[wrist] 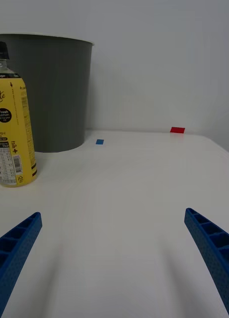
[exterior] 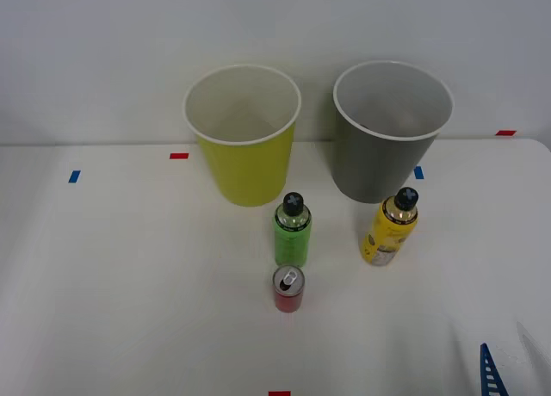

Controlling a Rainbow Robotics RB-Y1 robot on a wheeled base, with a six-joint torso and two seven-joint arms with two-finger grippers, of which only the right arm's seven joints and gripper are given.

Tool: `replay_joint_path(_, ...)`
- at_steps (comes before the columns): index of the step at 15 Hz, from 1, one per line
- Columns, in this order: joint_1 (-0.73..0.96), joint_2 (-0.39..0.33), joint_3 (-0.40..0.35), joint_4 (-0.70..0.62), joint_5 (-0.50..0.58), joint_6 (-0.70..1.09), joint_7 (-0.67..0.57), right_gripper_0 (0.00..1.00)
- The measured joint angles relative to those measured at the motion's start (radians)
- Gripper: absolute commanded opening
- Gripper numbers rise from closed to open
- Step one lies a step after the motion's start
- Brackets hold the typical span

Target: Put cans in the gray bin, plastic bottles in the light green bin

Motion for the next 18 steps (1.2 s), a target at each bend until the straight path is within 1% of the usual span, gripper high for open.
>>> replay_joint_path(18,0.002,0.0,0.001,-0.001,0.0,0.0,0.011,1.0)
